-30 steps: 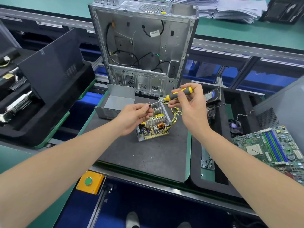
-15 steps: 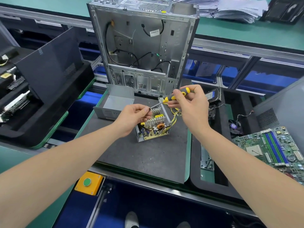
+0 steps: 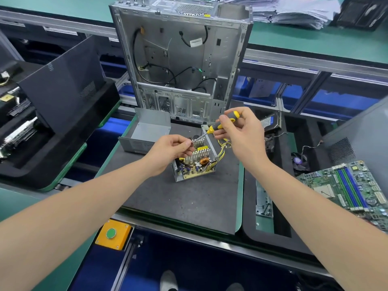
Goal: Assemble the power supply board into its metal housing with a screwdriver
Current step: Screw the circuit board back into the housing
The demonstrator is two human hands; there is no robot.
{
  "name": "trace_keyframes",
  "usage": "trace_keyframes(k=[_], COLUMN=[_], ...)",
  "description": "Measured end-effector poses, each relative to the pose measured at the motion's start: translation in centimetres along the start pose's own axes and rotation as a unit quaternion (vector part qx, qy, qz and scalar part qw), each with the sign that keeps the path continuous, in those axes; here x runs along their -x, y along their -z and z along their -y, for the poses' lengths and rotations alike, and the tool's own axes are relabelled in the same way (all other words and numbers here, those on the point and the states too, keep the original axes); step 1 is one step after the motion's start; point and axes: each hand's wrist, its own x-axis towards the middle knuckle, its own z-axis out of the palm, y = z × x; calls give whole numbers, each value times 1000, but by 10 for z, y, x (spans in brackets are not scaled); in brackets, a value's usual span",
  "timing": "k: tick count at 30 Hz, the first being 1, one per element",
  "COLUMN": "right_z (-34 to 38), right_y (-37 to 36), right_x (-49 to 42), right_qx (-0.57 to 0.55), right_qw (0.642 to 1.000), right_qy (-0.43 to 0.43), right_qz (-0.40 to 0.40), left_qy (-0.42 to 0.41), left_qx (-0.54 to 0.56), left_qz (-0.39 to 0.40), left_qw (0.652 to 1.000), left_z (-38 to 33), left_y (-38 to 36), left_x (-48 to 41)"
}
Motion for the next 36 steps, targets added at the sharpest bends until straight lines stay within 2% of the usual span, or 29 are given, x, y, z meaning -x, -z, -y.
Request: trace_keyframes(k=[6, 7, 9, 11, 13, 20, 24, 36], right_z=[-3, -3, -5, -7, -11, -28, -33, -50], right_y=[2, 2, 2, 0, -4, -17, -21, -28], right_x=[3, 4, 6, 9, 14, 28, 32, 41], right_qx=[17, 22, 32, 39, 58, 159, 182, 237], right_qw=[1000, 1000, 999, 999, 998, 981, 974, 955], right_qy=[-2, -1, -2, -3, 0, 5, 15, 49], right_qz=[-7, -7, -4, 9, 32, 112, 135, 173], left_qy=[14, 8, -24, -65, -76, -17, -9, -23], left_qx=[18, -1, -124, -287, -413, -581, -617, -620], left_qz=[-10, -22, -67, -97, -78, 50, 90, 116], left_qw=[1000, 1000, 990, 951, 904, 812, 781, 775], left_z=[-7, -7, -8, -5, 1, 9, 13, 18], left_y=[6, 7, 10, 12, 12, 5, 10, 5], left_x=[1, 2, 2, 2, -2, -12, -14, -13])
